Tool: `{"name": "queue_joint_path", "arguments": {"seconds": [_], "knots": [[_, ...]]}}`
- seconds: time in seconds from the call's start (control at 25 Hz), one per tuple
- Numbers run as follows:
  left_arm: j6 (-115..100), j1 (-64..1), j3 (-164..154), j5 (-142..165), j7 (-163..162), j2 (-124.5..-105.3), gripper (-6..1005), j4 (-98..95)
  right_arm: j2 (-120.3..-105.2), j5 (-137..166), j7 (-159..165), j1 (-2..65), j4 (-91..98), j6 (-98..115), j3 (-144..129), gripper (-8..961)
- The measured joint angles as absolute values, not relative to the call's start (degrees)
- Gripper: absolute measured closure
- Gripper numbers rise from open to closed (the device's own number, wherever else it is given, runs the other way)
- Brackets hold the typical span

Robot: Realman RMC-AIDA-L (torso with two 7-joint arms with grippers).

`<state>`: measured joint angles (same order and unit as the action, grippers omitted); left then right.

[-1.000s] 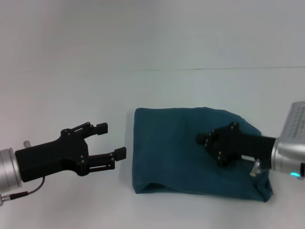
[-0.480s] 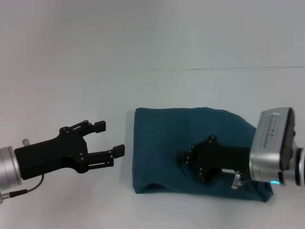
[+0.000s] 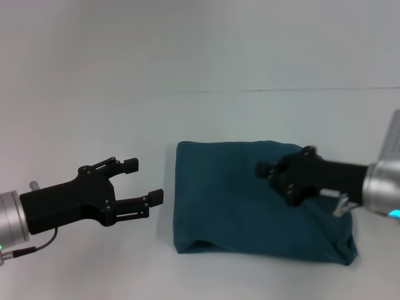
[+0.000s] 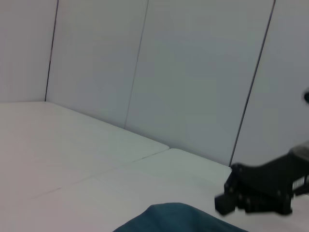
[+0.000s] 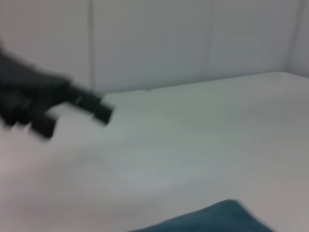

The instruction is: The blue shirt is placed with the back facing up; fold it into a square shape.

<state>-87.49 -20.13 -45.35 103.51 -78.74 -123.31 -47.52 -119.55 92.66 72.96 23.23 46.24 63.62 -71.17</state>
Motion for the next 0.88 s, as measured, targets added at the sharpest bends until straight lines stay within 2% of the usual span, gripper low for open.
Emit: {"name": "queue_joint_path", "arguments": {"seconds": [0.16, 0.32, 0.64, 0.88], "knots": [[-87.52, -20.44, -45.5, 103.54, -78.69, -123.22, 114, -47.76, -119.38, 105.74, 93.78, 17.86, 65.12, 66.59, -68.89, 954], [-87.94, -21.13, -45.61, 103.69, -79.27, -122.65, 117, -47.75, -119.66, 118.19, 108.87, 18.14, 76.52, 76.6, -62.12, 951], [-91.17, -23.01, -45.53, 107.4, -81.94, -121.59, 122, -47.99, -119.38, 137.82, 120.87, 24.95, 78.31, 88.15, -56.22, 940], [-91.23, -23.16, -45.66, 108.05, -82.21, -121.52, 126, -47.99, -119.49, 142.12, 121.63, 26.4, 74.9, 90.43, -57.34, 931]]}}
